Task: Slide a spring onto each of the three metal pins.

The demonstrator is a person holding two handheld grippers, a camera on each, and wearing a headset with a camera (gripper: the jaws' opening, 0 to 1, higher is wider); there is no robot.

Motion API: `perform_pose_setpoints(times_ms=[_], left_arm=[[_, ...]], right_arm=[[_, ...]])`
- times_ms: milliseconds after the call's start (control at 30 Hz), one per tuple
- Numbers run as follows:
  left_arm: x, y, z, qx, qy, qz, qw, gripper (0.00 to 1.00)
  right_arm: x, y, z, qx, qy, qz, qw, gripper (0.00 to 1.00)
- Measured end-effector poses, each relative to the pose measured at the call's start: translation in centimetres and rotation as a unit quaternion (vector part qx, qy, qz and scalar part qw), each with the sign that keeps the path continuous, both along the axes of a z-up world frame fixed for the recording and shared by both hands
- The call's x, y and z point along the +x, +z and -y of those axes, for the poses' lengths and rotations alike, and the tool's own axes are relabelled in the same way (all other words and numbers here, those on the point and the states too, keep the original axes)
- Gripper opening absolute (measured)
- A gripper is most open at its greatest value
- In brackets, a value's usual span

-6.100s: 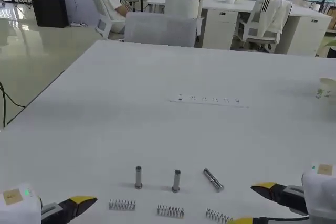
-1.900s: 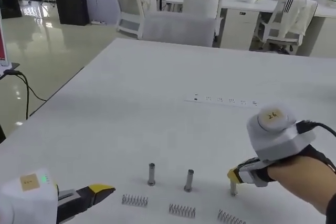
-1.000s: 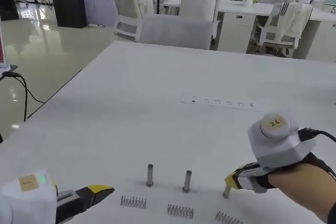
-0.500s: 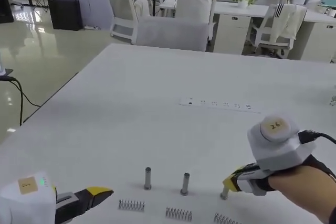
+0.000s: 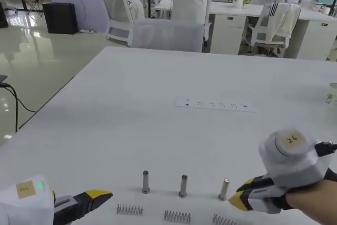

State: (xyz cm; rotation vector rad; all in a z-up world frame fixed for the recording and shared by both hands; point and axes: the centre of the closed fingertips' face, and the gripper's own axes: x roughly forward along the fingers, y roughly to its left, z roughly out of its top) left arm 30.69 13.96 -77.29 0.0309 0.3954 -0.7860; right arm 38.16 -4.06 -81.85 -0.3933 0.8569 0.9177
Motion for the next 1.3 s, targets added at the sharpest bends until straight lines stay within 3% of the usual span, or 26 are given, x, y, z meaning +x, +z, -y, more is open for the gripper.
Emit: perform_pose_setpoints(times_ms=[233,433,1000,1300], left_arm=[[-0.2,0.3,0.4,0.002,-0.006,0.001,1.0000,0.60],[-0.5,0.3,0.4,0.001,-0.006,0.001,1.0000,0.60],[-0.5,0.7,0.8,-0.007,-0.014,0.004,0.9999,0.58],[-0.5,0.9,0.9,-0.007,-0.022,0.007,0.9997,0.57]], right_arm=[[-2.1,-1.4,-0.5,-0.006,0.047,-0.027,0.9985,0.15],[-2.9,-2.6,-0.5,-0.033,0.078,-0.034,0.9958,0.14],[-2.9,-4.5,-0.2,-0.097,0.126,-0.048,0.9862,0.09],[-2.8,-4.7,0.0,-0.121,0.133,-0.049,0.9825,0.08]])
